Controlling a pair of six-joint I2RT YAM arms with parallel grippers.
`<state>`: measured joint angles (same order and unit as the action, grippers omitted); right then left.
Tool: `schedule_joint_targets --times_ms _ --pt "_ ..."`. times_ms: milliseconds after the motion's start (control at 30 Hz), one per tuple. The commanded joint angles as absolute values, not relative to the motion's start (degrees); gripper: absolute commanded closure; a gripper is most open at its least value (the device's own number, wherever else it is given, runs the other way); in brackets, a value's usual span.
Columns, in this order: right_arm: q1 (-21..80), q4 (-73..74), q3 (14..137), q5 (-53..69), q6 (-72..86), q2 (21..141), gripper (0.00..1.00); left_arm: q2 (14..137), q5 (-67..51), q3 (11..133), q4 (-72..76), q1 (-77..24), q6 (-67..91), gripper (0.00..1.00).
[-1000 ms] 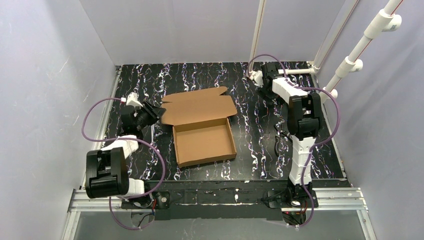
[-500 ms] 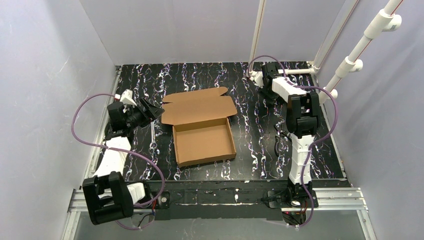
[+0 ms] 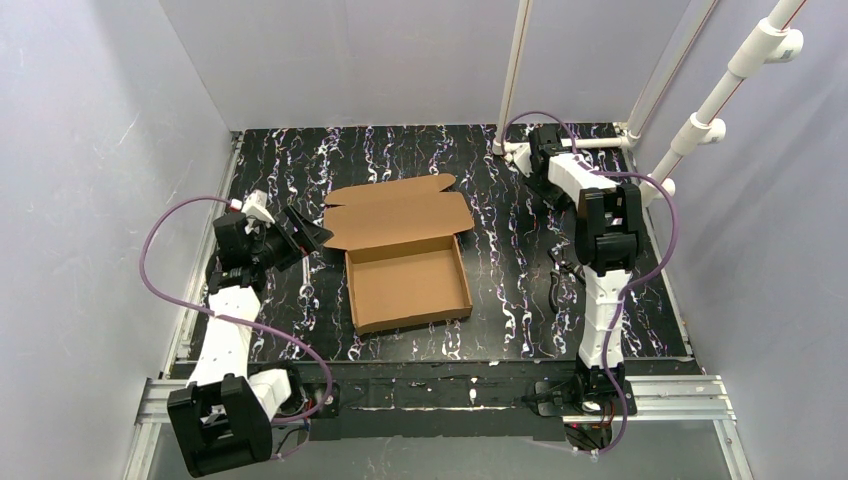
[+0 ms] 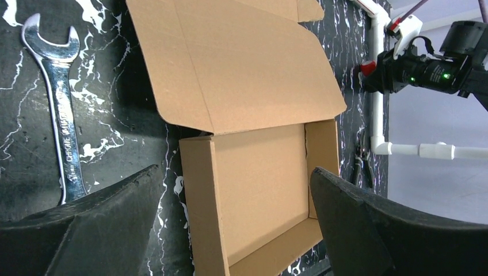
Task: Fold the paper box
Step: Pick up the product from the center of the board.
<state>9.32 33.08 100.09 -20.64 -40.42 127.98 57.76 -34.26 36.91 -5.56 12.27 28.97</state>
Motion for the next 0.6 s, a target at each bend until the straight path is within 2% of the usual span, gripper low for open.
schedule_joint_targets --times_ms 0,200,400,567 --pt "9.1 34.6 100.0 -16.3 -39.1 127.5 0.72 54.4 -38.1 37.0 -7.9 12.5 26.4 0.02" --pt "9.6 33.4 92.9 -4.6 -37.8 117.7 0.82 51.1 -38.4 33.8 -6.7 12.4 26.6 0.02" --pt "11.8 35.7 86.2 19.4 -34.9 103.9 0.83 51.6 -38.4 33.9 -6.8 12.4 27.1 0.02" --pt "20.3 38.6 85.0 31.7 -35.8 97.6 0.83 52.4 -37.9 34.0 -7.6 12.4 27.1 0.02"
